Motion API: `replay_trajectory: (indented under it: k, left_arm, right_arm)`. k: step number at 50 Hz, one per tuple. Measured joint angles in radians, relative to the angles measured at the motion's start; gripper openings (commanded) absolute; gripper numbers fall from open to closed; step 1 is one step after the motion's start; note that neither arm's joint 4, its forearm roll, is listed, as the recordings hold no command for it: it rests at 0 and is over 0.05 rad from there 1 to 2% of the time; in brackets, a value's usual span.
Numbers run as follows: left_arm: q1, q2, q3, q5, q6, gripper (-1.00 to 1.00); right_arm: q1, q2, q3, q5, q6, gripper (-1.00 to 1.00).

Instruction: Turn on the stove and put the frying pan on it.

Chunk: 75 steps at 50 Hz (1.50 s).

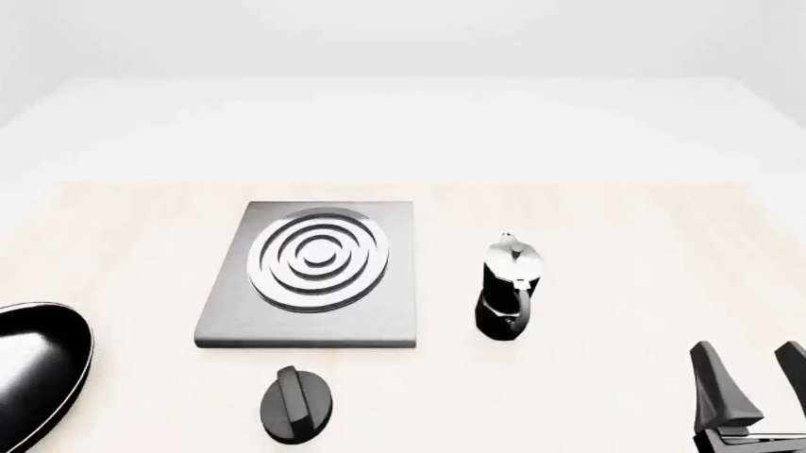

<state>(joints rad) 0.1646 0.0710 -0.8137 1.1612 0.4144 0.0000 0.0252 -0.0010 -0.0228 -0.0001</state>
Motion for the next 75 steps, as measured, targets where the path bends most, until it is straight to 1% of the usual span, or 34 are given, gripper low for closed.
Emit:
replay_trajectory:
  k: [19,32,37,43,54,75]
  left_arm:
    - [0.195,0.042,-0.021,0.047,0.089,1.0]
    - [0.277,0.132,-0.087,0.055,0.165,1.0]
    - [0.299,0.157,-0.095,0.056,0.188,1.0]
    - [0.324,0.165,-0.062,0.049,0.215,1.0]
    - [0.349,0.156,0.006,0.05,0.243,1.0]
    - [0.366,0.132,0.093,0.048,0.244,1.0]
  right_arm:
    - [0.0,0.0,0.0,0.0,0.0,1.0]
    - [0.0,0.0,0.0,0.0,0.0,1.0]
    - [0.0,0.0,0.0,0.0,0.0,1.0]
    - [0.0,0.0,0.0,0.0,0.0,1.0]
    - [0.0,0.0,0.0,0.0,0.0,1.0]
    - [0.0,0.0,0.0,0.0,0.0,1.0]
